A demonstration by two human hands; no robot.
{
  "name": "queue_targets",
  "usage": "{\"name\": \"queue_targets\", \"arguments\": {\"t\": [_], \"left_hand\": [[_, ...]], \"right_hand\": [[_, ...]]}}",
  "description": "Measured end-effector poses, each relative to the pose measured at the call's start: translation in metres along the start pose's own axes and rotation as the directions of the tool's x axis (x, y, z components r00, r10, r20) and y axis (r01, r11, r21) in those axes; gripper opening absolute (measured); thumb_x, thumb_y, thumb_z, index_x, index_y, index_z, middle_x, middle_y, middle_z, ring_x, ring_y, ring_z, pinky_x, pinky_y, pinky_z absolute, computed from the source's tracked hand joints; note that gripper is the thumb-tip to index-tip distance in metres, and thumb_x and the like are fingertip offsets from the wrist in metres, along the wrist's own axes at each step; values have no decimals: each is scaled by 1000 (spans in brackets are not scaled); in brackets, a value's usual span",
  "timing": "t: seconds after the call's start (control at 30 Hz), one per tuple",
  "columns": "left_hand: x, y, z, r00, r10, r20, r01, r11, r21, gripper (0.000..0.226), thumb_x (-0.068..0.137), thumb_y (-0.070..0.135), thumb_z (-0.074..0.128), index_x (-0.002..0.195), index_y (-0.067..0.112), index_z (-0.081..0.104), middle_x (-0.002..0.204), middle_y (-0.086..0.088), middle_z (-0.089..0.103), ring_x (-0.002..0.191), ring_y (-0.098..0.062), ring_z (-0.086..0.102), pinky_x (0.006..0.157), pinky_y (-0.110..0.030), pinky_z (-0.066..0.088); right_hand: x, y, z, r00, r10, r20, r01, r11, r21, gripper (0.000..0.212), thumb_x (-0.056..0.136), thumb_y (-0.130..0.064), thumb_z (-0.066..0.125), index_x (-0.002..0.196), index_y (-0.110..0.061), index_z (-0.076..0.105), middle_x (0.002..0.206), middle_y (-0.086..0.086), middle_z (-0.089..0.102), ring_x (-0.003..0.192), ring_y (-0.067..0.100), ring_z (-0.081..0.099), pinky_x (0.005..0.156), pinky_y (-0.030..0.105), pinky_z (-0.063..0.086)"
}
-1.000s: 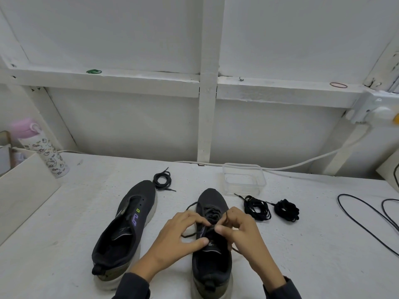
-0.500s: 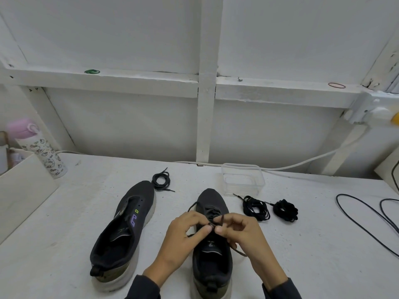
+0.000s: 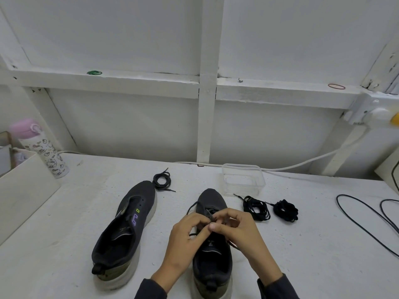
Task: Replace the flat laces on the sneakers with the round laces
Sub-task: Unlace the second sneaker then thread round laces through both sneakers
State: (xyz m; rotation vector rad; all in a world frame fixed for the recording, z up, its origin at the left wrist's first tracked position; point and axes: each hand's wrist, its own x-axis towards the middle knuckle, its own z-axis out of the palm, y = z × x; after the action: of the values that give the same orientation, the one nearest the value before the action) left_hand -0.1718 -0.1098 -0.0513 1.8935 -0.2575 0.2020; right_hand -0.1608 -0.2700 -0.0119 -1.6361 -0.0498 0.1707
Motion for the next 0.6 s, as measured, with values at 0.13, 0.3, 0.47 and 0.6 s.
{"name": "queue_targets", "arguments": {"t": [0.13, 0.3, 0.47, 0.6], "left_hand": [[1, -2, -1, 1000, 3, 8, -3, 1000, -7, 16, 84, 47, 63, 84, 32, 68, 88, 11, 67, 91, -15, 64, 77, -24, 51], [1, -2, -2, 1000, 17, 3, -17, 1000, 3, 21, 85, 50, 61, 85, 32, 71, 90, 13, 68, 94, -15, 64, 79, -21, 49], [1, -4, 0, 998, 12, -54, -10, 999, 36, 23, 85, 56, 58, 86, 37, 69, 87, 16, 67, 91, -13, 63, 74, -19, 49], [0, -4, 1, 999, 16, -51, -14, 999, 37, 21, 86, 56, 58, 86, 37, 69, 88, 16, 67, 91, -13, 63, 76, -21, 50]], "right_hand": [[2, 4, 1, 998, -61, -20, 60, 997, -39, 16, 74, -5, 81, 72, -19, 75, 64, -4, 65, 58, 8, 51, 56, 17, 41], [2, 5, 4, 995, -96, -11, 94, 990, -101, 14, 67, -26, 76, 71, -18, 65, 59, -15, 57, 55, 3, 43, 54, 13, 36], [2, 5, 1, 996, -84, 14, 85, 993, -87, 15, 76, -12, 80, 73, -20, 68, 65, -11, 59, 56, 4, 44, 54, 14, 37], [2, 4, 3, 998, -62, -16, 61, 997, -42, 12, 78, -7, 79, 75, -17, 72, 64, -9, 60, 58, 6, 47, 55, 14, 39]]}}
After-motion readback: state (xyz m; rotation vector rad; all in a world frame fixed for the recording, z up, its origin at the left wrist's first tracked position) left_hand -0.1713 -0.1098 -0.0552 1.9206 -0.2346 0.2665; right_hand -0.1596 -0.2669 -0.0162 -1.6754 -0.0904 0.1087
